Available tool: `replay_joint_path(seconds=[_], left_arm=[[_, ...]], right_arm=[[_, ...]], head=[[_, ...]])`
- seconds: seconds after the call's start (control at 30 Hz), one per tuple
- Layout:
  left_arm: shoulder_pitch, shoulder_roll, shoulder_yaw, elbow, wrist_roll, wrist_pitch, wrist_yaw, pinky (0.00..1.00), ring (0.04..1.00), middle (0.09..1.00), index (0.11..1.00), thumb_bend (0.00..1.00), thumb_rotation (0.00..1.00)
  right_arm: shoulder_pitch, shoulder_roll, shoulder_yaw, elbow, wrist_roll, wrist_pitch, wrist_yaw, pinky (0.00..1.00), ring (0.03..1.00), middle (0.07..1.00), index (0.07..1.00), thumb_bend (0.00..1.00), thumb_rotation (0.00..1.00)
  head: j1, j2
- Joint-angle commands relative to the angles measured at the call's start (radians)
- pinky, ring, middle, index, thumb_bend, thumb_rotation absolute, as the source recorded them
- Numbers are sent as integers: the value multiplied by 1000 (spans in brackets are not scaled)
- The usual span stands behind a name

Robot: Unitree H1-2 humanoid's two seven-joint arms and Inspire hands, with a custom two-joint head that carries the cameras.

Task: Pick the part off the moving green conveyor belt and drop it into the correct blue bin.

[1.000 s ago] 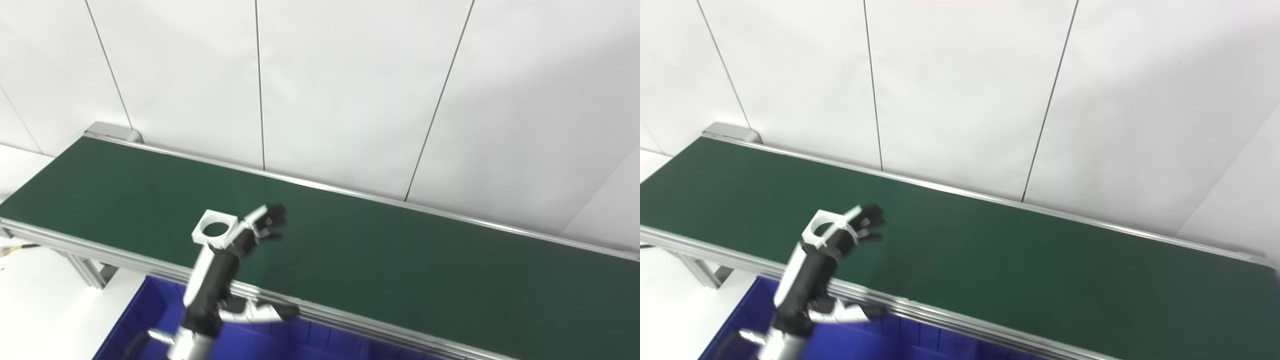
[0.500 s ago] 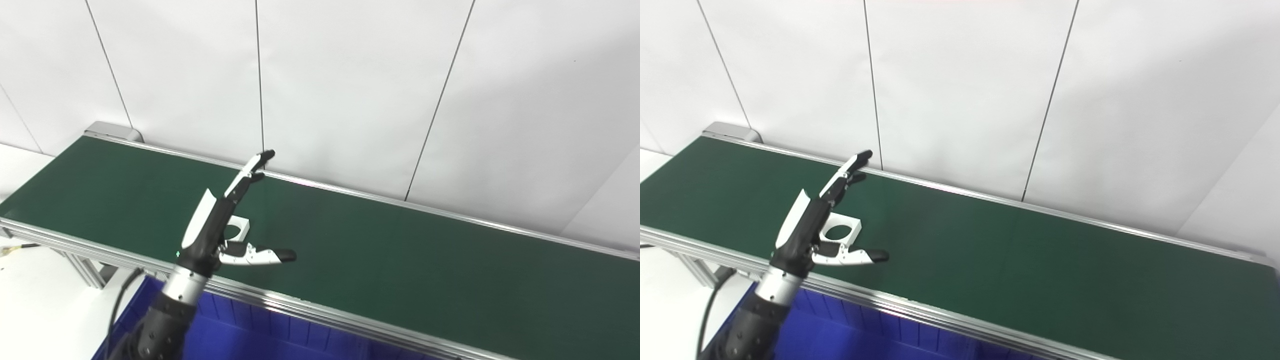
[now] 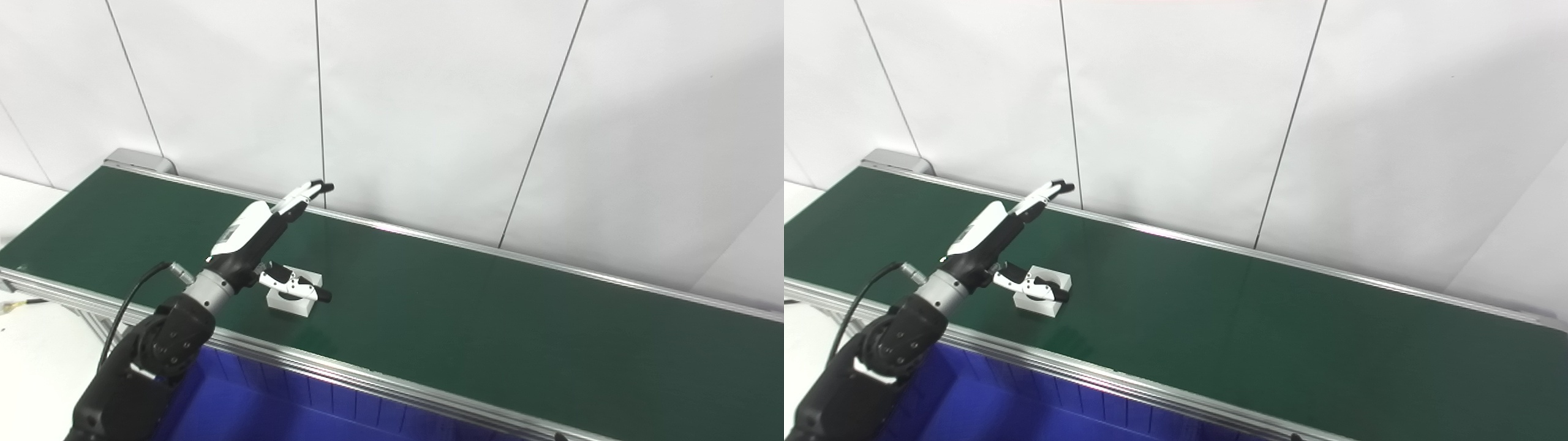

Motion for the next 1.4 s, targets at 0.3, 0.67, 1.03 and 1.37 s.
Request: replay_joint_path(seconds=[0.3, 0.67, 1.03, 1.37], left_arm=[[-65, 24, -93, 56, 118, 44, -48, 901, 952, 967, 938, 950, 88], [-62, -26, -194, 51, 227, 133, -70, 863, 883, 931, 900, 888, 1], [-89, -57, -231, 137, 327, 146, 36, 701, 799, 876, 851, 658, 0], [-114, -72, -226, 159, 339, 191, 36, 926, 902, 910, 866, 633, 0]], right_arm=[[21, 6, -20, -56, -30, -59, -4, 799, 824, 871, 932, 674, 463], [33, 5, -24, -69, -21, -59, 4, 820, 832, 874, 941, 648, 459], [37, -2, -19, -78, -11, -59, -8, 828, 835, 873, 937, 623, 451], [48, -6, -22, -91, -9, -59, -9, 821, 839, 885, 943, 623, 486]], head=[[4, 29], [21, 36], [36, 41], [52, 54]])
